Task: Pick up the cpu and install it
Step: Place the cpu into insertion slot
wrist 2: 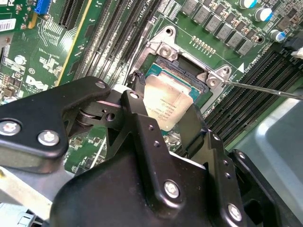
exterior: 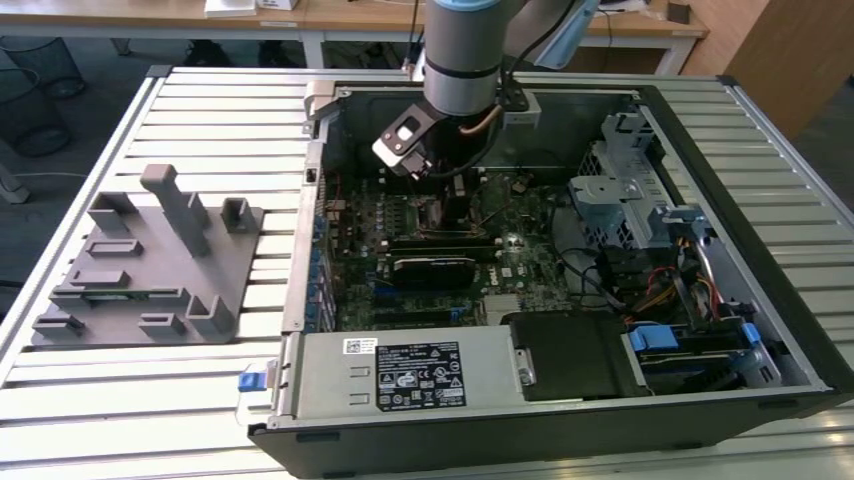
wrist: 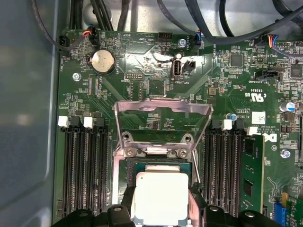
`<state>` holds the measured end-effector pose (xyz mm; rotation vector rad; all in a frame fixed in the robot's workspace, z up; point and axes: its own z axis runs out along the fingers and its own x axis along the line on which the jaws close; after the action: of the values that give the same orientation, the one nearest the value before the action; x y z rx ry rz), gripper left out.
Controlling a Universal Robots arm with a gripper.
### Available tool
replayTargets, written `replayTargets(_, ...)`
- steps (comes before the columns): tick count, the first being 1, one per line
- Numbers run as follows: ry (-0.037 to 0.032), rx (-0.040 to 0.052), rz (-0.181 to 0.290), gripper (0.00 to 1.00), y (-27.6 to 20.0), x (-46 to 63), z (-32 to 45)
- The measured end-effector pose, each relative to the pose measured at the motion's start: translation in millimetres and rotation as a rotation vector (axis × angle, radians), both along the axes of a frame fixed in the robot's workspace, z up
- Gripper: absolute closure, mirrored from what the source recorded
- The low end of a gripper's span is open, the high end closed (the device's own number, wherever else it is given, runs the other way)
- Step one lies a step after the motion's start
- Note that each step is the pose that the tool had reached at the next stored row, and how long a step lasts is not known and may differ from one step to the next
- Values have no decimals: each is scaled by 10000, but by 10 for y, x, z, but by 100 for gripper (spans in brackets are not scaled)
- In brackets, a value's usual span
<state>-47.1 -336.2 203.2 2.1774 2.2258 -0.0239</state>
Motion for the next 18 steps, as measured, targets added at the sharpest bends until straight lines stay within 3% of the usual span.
replayTargets(5,-1,2,0,47,44,0,-6)
replayTargets(18,0,17,170,47,44,-6,-74)
